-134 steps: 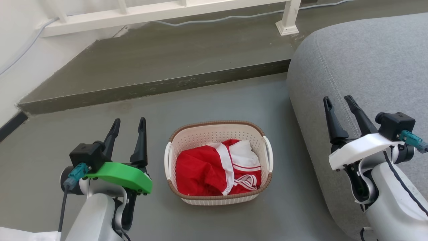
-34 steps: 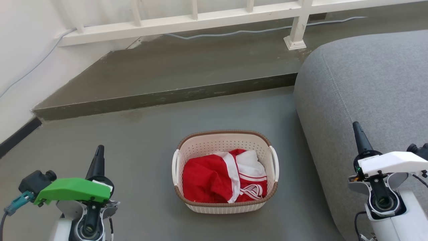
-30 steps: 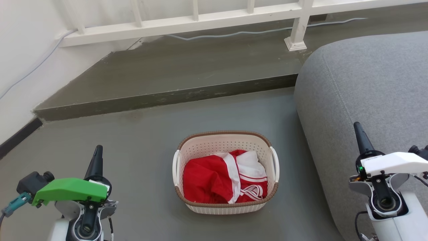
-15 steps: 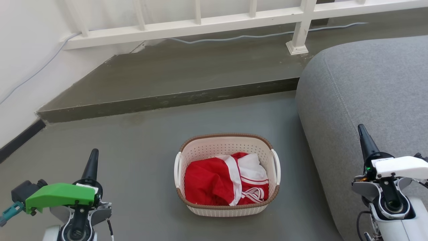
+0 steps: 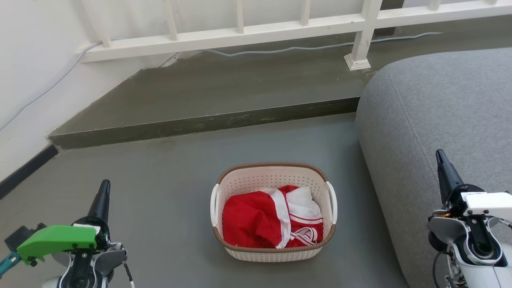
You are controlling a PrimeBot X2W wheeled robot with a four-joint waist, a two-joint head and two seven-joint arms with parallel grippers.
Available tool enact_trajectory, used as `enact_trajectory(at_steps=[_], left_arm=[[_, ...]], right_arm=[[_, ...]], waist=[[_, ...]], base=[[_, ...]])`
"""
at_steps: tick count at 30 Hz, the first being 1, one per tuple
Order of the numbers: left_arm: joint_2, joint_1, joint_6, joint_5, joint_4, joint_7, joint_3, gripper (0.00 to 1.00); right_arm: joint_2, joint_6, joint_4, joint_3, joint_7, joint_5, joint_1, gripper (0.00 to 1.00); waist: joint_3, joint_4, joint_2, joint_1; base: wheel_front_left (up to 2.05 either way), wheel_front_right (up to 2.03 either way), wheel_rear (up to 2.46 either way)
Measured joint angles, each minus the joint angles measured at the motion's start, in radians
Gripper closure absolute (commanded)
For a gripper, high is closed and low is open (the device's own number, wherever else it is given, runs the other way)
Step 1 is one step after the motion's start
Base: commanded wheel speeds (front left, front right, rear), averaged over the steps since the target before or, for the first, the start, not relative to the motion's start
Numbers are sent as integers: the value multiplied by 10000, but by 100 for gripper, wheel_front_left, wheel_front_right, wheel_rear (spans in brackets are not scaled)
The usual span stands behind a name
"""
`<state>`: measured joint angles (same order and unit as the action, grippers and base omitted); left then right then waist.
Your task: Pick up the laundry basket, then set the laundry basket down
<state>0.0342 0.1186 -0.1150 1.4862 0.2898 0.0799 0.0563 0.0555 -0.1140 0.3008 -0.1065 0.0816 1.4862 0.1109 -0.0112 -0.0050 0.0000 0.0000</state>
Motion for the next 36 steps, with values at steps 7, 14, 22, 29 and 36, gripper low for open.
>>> enact_trajectory(at_steps=[7,14,22,29,36], left_arm=[[-4,-49,-40,792,-69,265,171,100],[-6,-217,-84,1139,-84,337,307,100],[-6,-217,-84,1139,-86,337,309,100],[-6,-217,-84,1139,-88,337,309,100],[-6,-217,-84,1139,-94,337,309,100]], right_arm=[[-119,-2,-84,-242,224,788,-141,100],[-169,-6,-128,-341,309,1093,-187,100],[-169,-6,-134,-341,309,1095,-187,100],[-169,-6,-138,-341,309,1095,-187,100],[-169,-6,-140,-341,309,1095,-187,100]], waist=[[68,39,0,0],[86,50,0,0],[85,50,0,0],[85,50,0,0],[84,49,0,0]], base=[[0,0,0],[0,0,0],[0,0,0],[0,0,0],[0,0,0]])
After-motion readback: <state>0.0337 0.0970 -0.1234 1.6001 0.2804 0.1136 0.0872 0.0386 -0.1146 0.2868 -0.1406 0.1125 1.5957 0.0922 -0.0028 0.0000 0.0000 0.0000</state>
